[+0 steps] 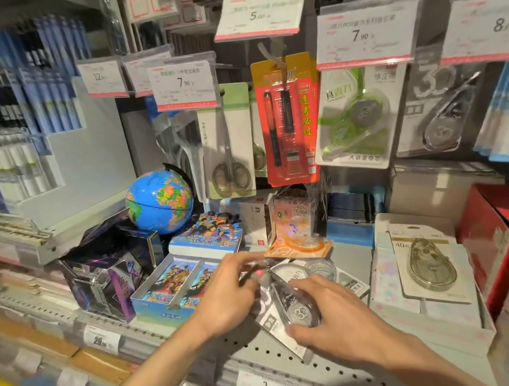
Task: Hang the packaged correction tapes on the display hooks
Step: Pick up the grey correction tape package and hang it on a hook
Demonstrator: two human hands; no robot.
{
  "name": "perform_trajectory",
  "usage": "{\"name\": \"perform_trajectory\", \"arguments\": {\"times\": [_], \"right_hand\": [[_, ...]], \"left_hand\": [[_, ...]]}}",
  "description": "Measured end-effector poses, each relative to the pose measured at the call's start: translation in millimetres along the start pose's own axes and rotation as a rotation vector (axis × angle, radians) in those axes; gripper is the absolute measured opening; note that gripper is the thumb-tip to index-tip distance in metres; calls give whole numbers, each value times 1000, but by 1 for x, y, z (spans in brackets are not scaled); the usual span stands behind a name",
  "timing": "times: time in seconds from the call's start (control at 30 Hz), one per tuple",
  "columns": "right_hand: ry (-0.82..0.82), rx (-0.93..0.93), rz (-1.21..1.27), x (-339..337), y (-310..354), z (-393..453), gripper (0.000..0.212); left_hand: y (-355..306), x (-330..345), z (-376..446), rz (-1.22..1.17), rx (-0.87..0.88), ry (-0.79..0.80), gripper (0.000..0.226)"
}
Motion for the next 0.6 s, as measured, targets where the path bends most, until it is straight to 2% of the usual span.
{"name": "perform_trajectory", "arguments": {"times": [0.17, 0.33, 0.5, 0.6], "right_hand": [[-100, 36, 169, -8, 14, 3, 65], [-161, 15, 204, -18, 29, 8, 76], [-86, 112, 344, -57, 17, 6, 72], [36, 195, 584, -82, -1, 0, 62]], "left_hand": [[-8, -18, 8, -156, -46, -210, 46], [-20, -36, 6, -240, -55, -292, 32], [-50, -39, 10, -278, 49, -290, 23], [-76, -25, 16, -325, 116, -232, 23]]}}
Point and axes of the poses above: each hand's wrist, its own z-axis towards the middle knuckle, its own x-axis out of the palm, y = z × x, the point moved 3 cm from there along z, towards the middle knuckle, and after that the axes turned 12 degrees about x, right-handed, at the moved point
